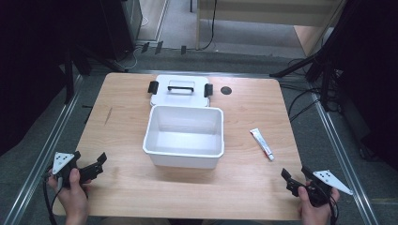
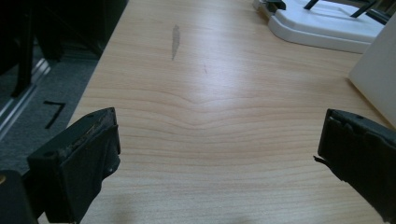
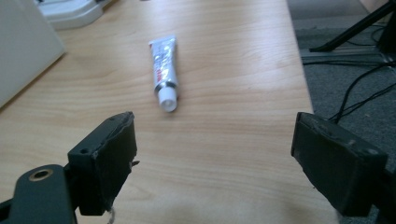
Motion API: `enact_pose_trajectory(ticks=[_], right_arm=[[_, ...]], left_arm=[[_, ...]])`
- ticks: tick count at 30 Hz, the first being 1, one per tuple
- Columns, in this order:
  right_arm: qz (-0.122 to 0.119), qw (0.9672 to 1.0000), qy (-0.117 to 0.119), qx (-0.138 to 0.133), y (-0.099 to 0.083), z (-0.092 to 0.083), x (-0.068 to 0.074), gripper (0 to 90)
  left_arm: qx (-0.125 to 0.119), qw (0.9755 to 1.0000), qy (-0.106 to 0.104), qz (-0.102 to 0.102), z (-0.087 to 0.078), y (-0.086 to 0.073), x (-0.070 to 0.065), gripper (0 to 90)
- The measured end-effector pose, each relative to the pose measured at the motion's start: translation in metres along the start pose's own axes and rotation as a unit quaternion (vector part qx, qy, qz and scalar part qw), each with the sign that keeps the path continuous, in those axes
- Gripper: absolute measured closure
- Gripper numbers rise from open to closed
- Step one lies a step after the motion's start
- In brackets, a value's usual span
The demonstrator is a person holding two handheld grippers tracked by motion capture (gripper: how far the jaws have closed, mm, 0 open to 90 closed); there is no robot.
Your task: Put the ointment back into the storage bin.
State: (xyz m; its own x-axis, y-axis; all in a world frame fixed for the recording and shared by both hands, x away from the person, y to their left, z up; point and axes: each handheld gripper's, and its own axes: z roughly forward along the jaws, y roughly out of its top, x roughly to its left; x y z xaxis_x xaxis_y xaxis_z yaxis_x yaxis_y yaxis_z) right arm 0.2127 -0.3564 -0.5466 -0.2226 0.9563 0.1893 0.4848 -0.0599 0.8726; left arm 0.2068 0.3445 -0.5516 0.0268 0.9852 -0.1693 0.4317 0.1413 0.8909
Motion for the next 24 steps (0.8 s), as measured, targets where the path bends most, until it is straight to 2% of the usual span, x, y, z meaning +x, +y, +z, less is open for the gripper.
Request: enact_pose_trajectory(ticks=[1,4,9,13,15,16,17,18,19,20,21,22,23,24], right_arm=[[-0.005,1.0000,0.004,0.006,-0.001,0.000,0.001,14.0],[-0.001,0.9999,0.008,0.012,-0.002,-0.003,0.002,14.0],[0.005,0.9999,0.004,0.013,0.001,-0.005,0.001,14.2],[-0.008,0.9999,-0.006,0.013,0.007,-0.008,0.006,14.4],[-0.004,0.9995,-0.024,0.019,0.013,-0.010,0.006,15.3],[-0.004,0.9995,-0.024,0.019,0.013,-0.010,0.006,15.3],[0.014,0.9992,-0.027,0.025,0.019,-0.011,0.006,15.5],[0.017,0.9989,-0.030,0.032,0.023,-0.012,0.006,15.6],[0.012,0.9983,-0.038,0.043,0.026,-0.012,0.007,15.8],[0.012,0.9983,-0.038,0.043,0.026,-0.012,0.007,15.8],[0.003,0.9975,-0.045,0.055,0.029,-0.012,0.008,15.8],[-0.017,0.9952,-0.053,0.080,0.034,-0.010,0.011,15.8],[-0.030,0.9937,-0.056,0.092,0.037,-0.009,0.013,15.7],[-0.030,0.9937,-0.056,0.092,0.037,-0.009,0.013,15.7]], left_arm=[[-0.001,1.0000,0.002,0.003,0.000,0.000,-0.001,0.0],[-0.001,1.0000,0.006,0.007,0.000,0.000,-0.002,0.0],[-0.002,1.0000,-0.004,-0.006,-0.001,0.000,0.001,0.0],[-0.002,0.9999,-0.012,-0.009,-0.001,0.000,0.002,0.0],[-0.007,0.9996,-0.024,-0.011,-0.001,-0.001,0.003,0.0],[-0.008,0.9995,-0.026,-0.013,-0.002,-0.001,0.003,0.0],[-0.005,0.9995,-0.028,-0.013,-0.001,-0.001,0.003,0.0],[-0.005,0.9995,-0.028,-0.015,-0.001,-0.001,0.003,0.0],[-0.005,0.9995,-0.028,-0.015,-0.001,-0.001,0.003,0.0],[-0.005,0.9995,-0.028,-0.017,-0.001,-0.001,0.003,0.0],[-0.004,0.9994,-0.029,-0.018,-0.001,-0.001,0.004,0.0],[-0.004,0.9993,-0.033,-0.015,-0.001,-0.001,0.003,0.0],[-0.003,0.9994,-0.033,-0.012,-0.001,-0.001,0.002,0.0],[-0.003,0.9994,-0.033,-0.012,-0.001,-0.001,0.002,0.0]])
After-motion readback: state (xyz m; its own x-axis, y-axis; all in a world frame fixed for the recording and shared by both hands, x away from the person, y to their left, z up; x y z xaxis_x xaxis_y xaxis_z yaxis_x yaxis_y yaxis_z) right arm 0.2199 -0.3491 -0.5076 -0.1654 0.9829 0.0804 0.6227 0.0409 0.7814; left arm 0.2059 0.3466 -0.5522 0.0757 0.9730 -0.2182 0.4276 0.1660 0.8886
